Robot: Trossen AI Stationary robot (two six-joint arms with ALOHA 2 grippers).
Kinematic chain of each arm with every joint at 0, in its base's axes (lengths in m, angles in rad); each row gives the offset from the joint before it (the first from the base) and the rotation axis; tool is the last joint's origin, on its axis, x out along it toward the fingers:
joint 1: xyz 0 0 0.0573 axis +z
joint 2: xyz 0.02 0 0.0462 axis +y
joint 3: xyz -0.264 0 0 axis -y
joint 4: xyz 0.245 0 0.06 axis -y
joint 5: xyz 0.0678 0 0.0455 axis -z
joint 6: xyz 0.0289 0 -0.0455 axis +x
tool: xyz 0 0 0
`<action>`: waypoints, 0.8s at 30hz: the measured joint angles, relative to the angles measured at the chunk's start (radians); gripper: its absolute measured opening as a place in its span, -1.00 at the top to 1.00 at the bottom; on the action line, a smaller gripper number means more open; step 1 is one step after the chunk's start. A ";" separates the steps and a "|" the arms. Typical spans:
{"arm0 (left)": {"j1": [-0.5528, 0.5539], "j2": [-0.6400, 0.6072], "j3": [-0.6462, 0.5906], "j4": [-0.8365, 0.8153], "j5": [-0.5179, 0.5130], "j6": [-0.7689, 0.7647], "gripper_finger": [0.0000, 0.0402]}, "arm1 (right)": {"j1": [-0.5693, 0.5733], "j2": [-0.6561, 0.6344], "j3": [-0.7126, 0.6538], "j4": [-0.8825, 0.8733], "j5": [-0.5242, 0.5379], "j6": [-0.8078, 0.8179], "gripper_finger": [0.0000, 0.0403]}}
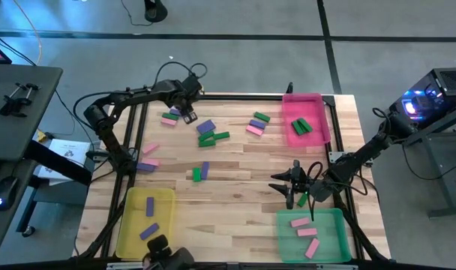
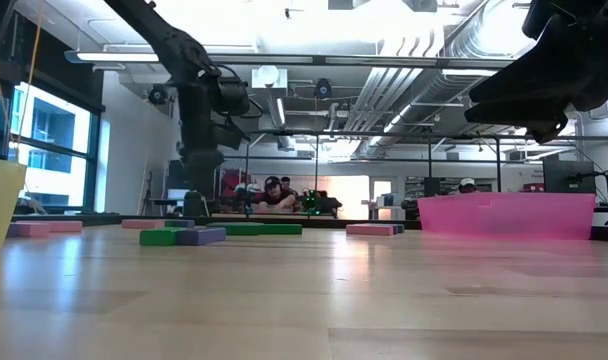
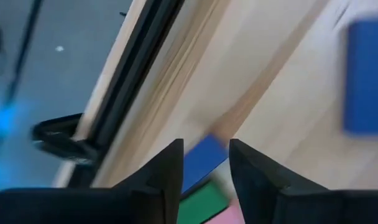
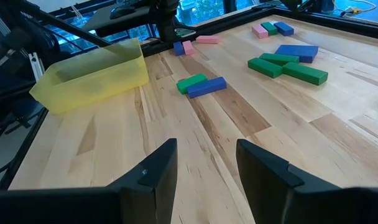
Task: Sort blocks
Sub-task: Put the blue block into the yellow bin
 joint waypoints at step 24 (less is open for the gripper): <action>-0.009 0.226 0.052 -0.087 -0.152 0.195 -0.27 | -0.014 0.000 0.000 0.004 0.010 -0.005 0.26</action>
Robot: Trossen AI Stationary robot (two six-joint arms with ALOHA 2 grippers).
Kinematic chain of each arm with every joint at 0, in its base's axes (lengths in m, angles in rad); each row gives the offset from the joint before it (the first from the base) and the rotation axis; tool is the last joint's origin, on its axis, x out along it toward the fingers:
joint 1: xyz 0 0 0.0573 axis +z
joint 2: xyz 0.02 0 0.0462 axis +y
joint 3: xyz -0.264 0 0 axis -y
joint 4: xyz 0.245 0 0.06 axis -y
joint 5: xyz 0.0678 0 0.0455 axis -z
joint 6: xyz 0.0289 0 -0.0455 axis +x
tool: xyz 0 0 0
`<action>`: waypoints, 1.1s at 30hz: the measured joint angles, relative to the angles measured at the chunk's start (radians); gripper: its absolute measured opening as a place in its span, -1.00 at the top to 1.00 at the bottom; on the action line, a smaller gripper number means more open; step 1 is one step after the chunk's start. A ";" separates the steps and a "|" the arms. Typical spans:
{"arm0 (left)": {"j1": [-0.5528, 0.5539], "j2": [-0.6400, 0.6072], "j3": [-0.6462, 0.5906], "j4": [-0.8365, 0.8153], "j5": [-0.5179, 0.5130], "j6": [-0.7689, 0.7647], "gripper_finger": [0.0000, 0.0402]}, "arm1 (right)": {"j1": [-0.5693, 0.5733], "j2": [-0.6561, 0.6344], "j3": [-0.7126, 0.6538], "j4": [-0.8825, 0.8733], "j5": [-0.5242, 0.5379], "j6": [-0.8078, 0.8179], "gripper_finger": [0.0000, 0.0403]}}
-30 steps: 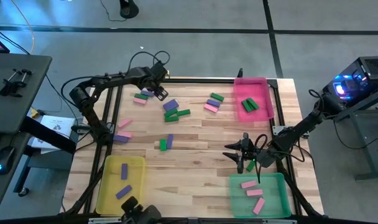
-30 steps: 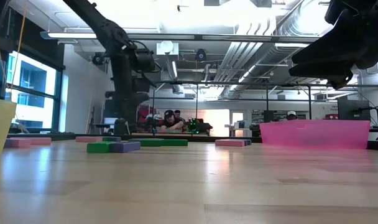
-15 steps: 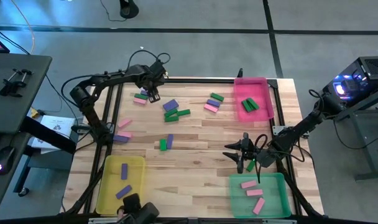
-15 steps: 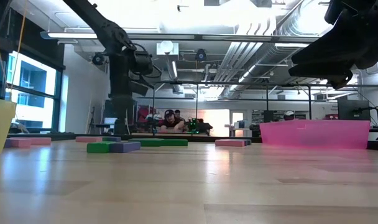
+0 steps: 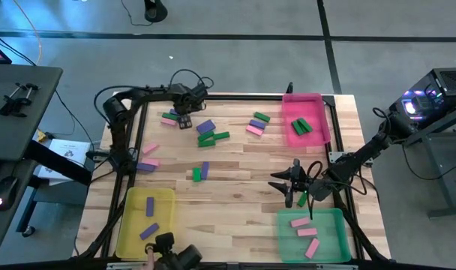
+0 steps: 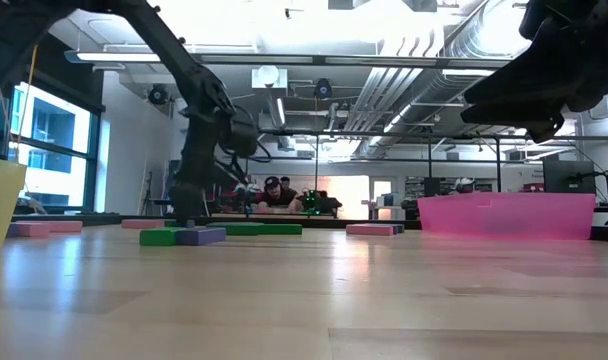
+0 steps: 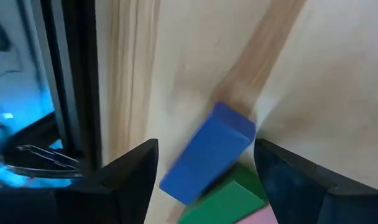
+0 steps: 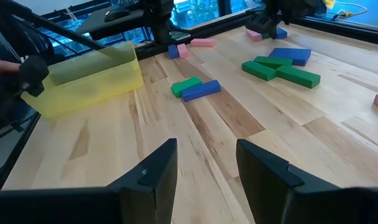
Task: Sort blocks
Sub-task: Put the blue block into the yellow bin
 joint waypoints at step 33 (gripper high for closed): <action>0.072 0.022 0.088 0.065 0.145 -0.060 0.54 | 0.001 0.000 0.000 0.003 -0.052 0.049 0.26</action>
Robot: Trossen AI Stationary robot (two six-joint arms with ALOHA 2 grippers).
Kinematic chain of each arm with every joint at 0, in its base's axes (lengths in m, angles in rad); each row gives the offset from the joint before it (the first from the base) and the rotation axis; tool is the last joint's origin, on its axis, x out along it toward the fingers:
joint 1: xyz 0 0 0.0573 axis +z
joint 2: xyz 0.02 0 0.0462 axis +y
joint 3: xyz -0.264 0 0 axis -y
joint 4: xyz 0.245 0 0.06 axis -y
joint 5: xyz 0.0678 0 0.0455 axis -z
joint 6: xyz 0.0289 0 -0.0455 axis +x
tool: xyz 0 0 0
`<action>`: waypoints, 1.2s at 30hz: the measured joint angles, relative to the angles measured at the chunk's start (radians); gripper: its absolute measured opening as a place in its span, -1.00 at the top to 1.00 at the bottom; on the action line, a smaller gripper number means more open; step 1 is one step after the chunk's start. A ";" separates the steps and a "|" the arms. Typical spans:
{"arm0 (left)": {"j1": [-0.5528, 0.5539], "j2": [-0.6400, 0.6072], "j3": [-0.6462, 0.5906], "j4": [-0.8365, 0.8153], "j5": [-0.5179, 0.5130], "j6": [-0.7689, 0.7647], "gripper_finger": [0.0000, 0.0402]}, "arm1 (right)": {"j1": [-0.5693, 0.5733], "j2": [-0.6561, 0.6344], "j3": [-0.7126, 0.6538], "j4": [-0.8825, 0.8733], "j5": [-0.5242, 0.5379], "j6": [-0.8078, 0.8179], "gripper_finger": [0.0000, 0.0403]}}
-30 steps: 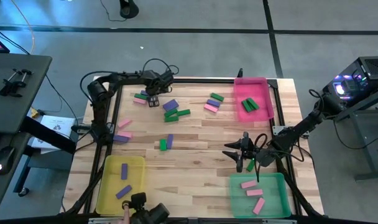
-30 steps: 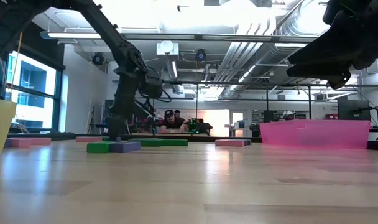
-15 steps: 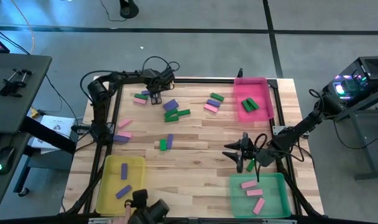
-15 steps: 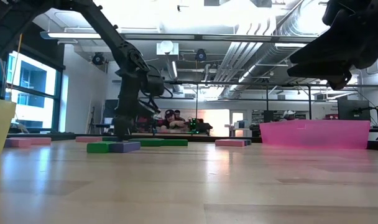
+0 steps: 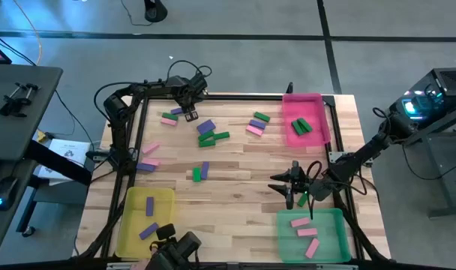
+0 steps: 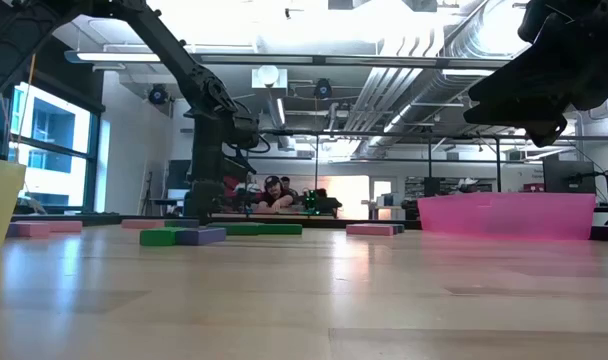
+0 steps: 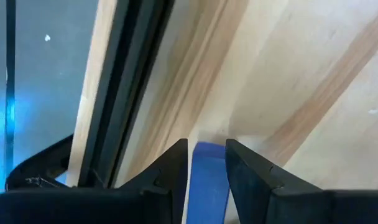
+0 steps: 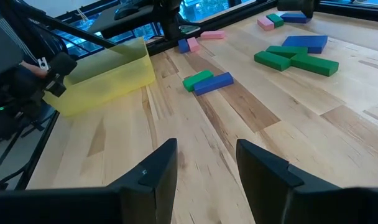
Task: Sort blocks
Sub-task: Put the blue block into the yellow bin
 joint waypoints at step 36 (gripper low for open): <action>0.047 0.009 -0.048 -0.172 -0.064 0.001 -0.09 | 0.000 0.000 0.000 0.001 0.001 0.016 0.26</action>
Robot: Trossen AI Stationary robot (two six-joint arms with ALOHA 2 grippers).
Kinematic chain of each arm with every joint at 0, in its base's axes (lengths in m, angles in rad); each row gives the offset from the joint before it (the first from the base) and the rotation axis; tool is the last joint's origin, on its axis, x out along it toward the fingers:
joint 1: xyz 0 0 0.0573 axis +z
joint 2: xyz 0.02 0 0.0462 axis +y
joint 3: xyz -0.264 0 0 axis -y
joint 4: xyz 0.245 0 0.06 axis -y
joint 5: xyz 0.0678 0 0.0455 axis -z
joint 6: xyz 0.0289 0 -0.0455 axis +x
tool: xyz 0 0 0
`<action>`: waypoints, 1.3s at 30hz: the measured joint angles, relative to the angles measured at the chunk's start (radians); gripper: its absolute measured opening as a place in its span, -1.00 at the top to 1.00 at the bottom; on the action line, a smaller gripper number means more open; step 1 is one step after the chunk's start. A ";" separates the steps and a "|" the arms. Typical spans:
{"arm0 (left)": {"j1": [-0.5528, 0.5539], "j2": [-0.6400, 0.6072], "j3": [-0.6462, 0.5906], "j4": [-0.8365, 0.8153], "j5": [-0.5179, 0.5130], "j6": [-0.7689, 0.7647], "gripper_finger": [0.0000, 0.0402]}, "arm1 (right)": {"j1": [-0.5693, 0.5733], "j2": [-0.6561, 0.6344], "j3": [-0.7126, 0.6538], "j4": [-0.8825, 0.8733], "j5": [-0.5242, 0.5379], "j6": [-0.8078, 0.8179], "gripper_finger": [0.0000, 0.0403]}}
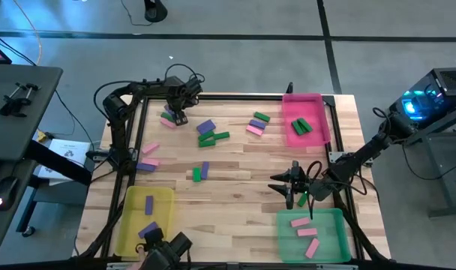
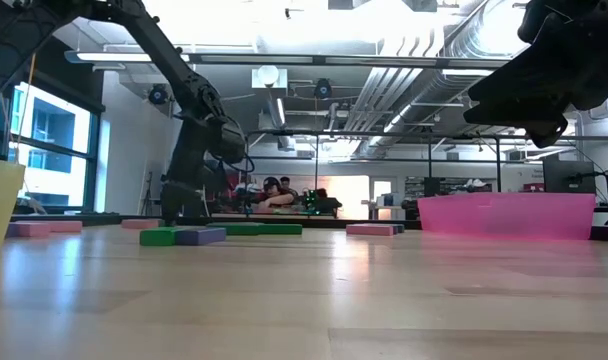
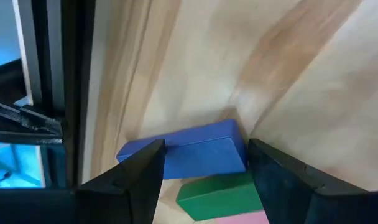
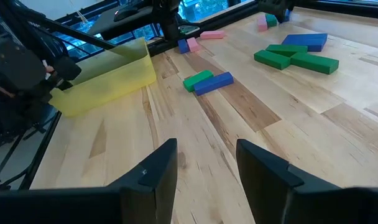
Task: Sort blocks
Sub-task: Put the blue block into the yellow bin
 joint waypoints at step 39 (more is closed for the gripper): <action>-0.008 0.000 0.050 -0.102 0.007 0.013 0.13 | 0.000 0.000 0.000 0.000 0.001 0.000 0.26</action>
